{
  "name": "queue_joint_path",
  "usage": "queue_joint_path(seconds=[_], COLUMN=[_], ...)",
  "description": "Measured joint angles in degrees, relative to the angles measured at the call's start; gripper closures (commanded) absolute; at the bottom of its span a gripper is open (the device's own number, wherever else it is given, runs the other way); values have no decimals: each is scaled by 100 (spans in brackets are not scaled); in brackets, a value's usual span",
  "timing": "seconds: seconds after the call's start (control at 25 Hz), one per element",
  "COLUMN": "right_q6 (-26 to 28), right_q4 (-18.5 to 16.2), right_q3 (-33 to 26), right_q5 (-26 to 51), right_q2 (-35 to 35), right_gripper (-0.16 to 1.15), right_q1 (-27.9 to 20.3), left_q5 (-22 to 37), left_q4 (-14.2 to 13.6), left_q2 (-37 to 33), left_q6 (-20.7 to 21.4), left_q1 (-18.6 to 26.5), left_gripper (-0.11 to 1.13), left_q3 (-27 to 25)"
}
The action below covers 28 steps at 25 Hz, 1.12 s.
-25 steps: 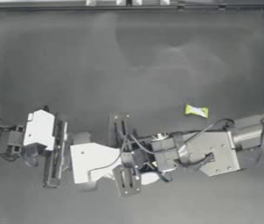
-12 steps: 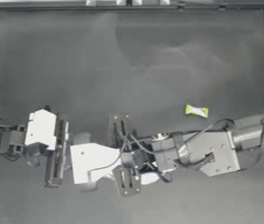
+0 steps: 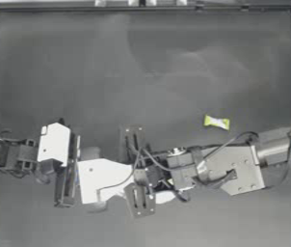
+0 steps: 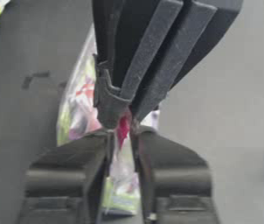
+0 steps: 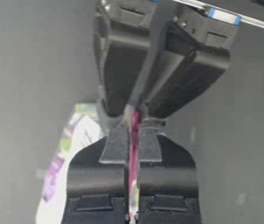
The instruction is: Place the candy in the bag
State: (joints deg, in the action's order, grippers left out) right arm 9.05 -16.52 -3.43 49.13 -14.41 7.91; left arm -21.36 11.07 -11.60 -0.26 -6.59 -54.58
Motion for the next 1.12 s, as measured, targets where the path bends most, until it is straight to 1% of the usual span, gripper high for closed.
queue_joint_path(seconds=[0.12, 0.36, 0.44, 0.56, 0.64, 0.88, 1.12], right_q6=[0, 0, 0, 0, 0, 0, 114], right_q4=[0, 0, 0, 0, 0, 0, -9], right_q3=[0, 0, 0, 9, 35, 62, 167], right_q5=[0, 9, 18, 26, 26, 44, 88], right_q2=[0, 0, 0, 0, 0, 0, 53], right_gripper=[91, 91, 91, 91, 91, 91, 91], right_q1=[0, 0, 0, 0, 0, 0, 0], left_q5=[9, 18, 18, 18, 18, 18, 18], left_q4=[-9, -18, -26, -26, -44, -123, -132], left_q2=[9, -18, -26, -53, -53, -70, -70], left_q6=[9, 35, 26, 35, 44, 229, 246], left_q1=[0, -44, -62, -79, -88, -158, -158], left_gripper=[58, 63, 71, 89, 98, 97, 97], left_q3=[-9, 0, -9, -9, -9, -9, -9])
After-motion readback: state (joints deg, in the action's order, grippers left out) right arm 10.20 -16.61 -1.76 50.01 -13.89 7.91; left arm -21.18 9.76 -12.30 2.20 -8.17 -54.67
